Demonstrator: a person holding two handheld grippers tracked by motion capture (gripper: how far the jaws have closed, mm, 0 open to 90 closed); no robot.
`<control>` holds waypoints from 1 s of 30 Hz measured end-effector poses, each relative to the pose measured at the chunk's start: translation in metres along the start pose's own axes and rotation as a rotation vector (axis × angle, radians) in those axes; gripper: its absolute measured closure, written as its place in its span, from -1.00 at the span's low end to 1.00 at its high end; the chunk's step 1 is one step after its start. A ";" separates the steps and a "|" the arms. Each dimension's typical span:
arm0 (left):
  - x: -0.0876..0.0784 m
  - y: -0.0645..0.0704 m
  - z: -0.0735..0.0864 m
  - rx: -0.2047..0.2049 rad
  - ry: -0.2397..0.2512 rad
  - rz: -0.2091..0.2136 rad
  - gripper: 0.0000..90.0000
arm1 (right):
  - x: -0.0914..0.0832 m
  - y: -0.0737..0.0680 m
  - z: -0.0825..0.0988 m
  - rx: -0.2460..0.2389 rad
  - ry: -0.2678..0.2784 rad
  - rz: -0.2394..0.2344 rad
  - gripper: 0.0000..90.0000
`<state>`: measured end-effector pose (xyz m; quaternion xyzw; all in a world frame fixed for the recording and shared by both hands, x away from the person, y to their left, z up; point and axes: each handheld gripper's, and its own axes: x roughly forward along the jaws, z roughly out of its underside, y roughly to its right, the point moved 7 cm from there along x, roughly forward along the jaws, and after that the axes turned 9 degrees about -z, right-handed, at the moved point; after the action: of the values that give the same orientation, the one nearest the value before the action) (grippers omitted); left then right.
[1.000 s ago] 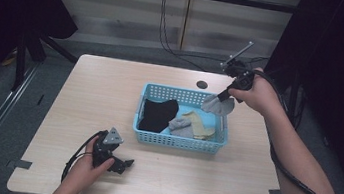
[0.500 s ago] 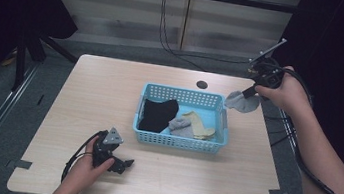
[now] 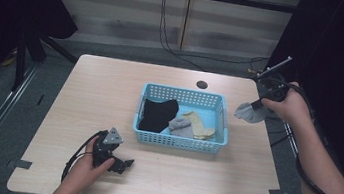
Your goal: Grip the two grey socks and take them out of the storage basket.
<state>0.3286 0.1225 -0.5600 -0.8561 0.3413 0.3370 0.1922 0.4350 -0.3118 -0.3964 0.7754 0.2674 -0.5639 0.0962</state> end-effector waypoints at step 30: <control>0.000 0.000 0.000 0.002 -0.004 0.003 -1.00 | 0.076 -0.003 0.047 0.009 -0.095 -0.058 0.38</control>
<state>0.3283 0.1227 -0.5601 -0.8546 0.3427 0.3388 0.1934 0.4111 -0.3070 -0.4824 0.7400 0.2822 -0.6040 0.0889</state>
